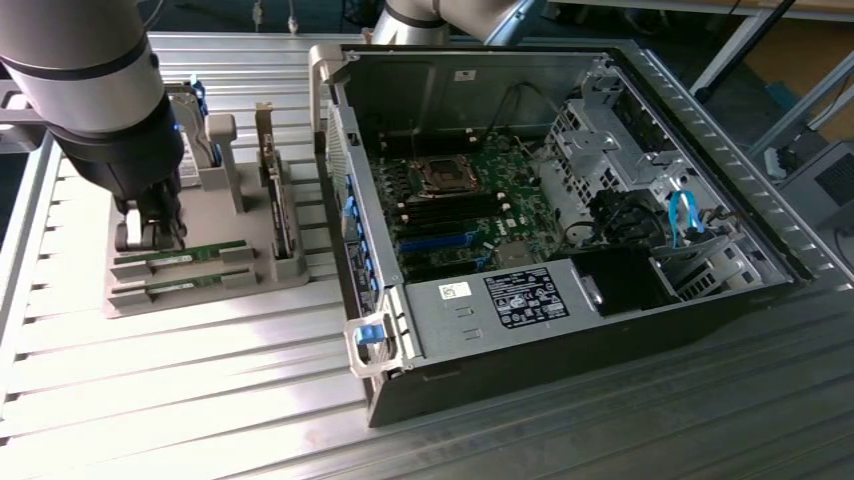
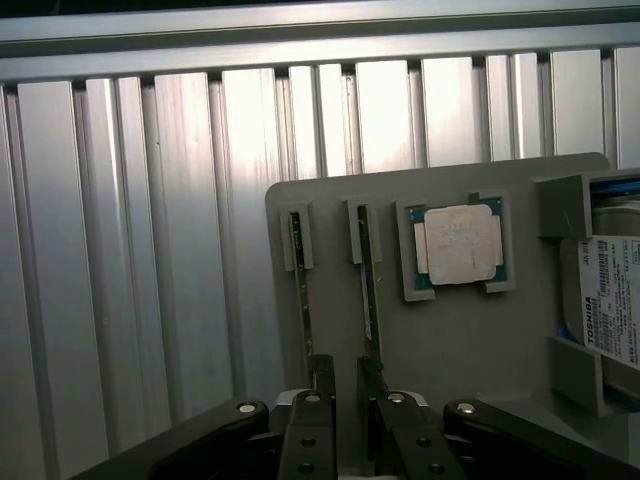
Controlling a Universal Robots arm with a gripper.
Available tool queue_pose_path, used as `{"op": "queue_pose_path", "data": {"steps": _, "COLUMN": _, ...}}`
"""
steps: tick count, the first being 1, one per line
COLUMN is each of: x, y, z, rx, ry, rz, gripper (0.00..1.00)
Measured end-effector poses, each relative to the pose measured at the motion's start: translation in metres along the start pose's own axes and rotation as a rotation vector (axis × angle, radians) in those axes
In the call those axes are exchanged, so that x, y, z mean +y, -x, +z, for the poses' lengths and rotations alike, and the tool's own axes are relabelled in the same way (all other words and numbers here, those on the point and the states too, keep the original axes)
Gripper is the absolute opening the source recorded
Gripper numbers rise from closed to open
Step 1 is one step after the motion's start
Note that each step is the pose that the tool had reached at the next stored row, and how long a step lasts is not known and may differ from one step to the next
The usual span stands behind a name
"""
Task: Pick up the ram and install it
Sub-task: 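Pick up the ram and move it above insertion slot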
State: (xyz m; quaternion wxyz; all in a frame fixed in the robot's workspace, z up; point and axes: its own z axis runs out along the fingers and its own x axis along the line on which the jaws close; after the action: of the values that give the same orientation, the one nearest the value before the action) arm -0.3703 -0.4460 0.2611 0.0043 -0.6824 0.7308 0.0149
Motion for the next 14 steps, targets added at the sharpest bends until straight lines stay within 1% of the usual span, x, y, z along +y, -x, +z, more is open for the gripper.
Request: {"op": "queue_pose_path", "data": {"steps": 14, "x": -0.0004, "y": -0.0055, "z": 0.0015, "rx": -0.0001, "ry": -0.0001, "rz": 0.0, "gripper": 0.24}}
